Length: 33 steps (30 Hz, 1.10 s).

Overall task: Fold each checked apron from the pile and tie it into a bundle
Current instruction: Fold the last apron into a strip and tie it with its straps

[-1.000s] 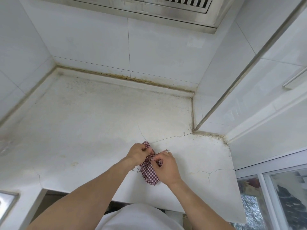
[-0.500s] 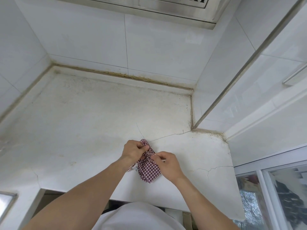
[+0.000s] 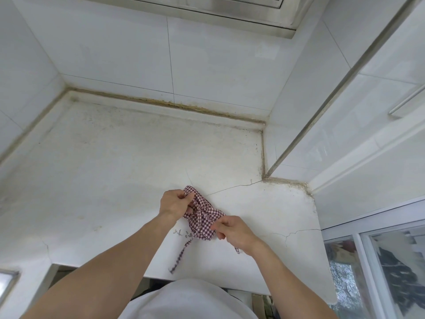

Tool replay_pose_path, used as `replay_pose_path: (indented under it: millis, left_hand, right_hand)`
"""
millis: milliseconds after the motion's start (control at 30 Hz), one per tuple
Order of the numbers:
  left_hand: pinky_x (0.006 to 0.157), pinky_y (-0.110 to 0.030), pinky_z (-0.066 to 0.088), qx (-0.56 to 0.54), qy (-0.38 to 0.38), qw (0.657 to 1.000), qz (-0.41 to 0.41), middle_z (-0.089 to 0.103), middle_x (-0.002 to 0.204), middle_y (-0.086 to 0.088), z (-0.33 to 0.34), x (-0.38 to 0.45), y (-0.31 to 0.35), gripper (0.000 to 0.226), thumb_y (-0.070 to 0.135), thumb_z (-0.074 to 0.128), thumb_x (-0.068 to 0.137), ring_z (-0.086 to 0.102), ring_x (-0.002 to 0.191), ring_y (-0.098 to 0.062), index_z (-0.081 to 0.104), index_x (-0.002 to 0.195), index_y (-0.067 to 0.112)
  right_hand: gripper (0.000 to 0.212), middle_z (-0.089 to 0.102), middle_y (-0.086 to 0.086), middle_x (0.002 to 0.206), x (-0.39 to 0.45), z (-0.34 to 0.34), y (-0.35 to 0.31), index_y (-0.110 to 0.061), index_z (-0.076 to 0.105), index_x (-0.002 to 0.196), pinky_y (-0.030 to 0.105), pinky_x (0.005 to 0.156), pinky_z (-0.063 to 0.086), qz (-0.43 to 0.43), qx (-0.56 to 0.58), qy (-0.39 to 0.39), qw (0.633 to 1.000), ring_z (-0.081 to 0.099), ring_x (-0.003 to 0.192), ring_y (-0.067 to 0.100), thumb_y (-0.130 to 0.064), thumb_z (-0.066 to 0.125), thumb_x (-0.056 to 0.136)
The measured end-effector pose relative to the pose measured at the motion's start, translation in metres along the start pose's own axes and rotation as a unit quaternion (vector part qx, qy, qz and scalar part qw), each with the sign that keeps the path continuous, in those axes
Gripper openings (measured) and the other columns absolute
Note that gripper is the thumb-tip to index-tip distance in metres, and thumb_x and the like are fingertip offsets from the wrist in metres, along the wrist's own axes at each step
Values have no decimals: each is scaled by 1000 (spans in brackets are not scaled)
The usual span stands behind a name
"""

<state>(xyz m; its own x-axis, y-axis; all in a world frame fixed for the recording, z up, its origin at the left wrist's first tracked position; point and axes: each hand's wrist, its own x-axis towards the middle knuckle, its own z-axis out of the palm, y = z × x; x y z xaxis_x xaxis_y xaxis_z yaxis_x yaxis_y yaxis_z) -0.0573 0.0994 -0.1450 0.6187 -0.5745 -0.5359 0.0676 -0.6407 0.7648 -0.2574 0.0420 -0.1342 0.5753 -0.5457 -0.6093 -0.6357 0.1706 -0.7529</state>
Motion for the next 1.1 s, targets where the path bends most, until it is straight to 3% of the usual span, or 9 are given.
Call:
replay_pose_path:
  millis: [100,200,267,367,533,700,900,1000,1100]
  left_hand:
    - [51,-22,46,-11,5,1000,6,72,68,-5,-3,3,3,15,19,73,91,68,52,-11,71,77,14]
    - [50,-21,48,30,-45,998,20,72,71,-7,-9,4,9,10,16,73,90,68,53,-11,70,82,11]
    - [61,-28,58,60,-117,991,28,74,79,-10,-17,6,14,5,12,75,88,72,61,-17,72,89,9]
    - [76,-39,62,130,-185,973,49,75,83,-15,-27,12,21,6,6,76,86,74,68,-21,71,89,8]
    - [56,-19,51,175,-74,975,115,73,72,-4,-29,18,27,10,20,77,87,70,58,-14,72,84,12]
    - [78,-37,59,106,20,992,68,73,76,-4,-18,25,12,18,30,73,90,72,73,-19,70,84,13]
    - [57,-21,49,58,70,995,49,70,71,-2,-19,25,3,14,24,74,90,65,58,-11,71,88,10]
    - [70,-32,59,52,81,994,48,72,77,-4,-28,31,-3,10,21,75,88,69,69,-20,71,83,13]
    - [78,-36,59,53,89,994,48,72,80,-6,-35,37,-9,12,15,75,88,69,73,-24,69,78,16]
  right_hand:
    - [14,70,-7,73,3,-2,-3,-15,65,88,23,58,45,17,-18,-40,999,59,64,8,-19,57,98]
    - [13,69,-3,80,8,1,-4,-14,64,90,31,63,47,-18,-61,18,998,57,66,12,-23,59,98]
    - [13,64,-6,81,11,3,-5,-16,65,102,24,67,48,-52,-86,102,990,57,70,9,-26,65,93]
    - [32,52,-10,66,14,9,-7,-24,63,113,17,54,40,-101,-74,136,983,44,53,3,-26,75,84]
    - [45,60,-13,73,25,21,-8,-26,67,117,20,62,43,-119,-192,147,963,53,65,5,-40,79,76]
    - [46,70,-5,87,30,24,-9,-23,68,118,25,69,50,-114,-221,153,957,62,78,12,-40,77,76]
    - [40,71,-12,106,24,20,1,-25,69,117,25,84,55,-118,-126,121,978,66,95,5,-43,76,83]
    - [12,69,-22,80,17,19,10,-23,71,94,17,69,48,-118,-38,156,980,62,77,-1,-34,66,94]
    - [20,59,-18,59,12,11,19,-18,63,78,14,55,37,-98,-30,166,981,49,55,2,-26,65,96]
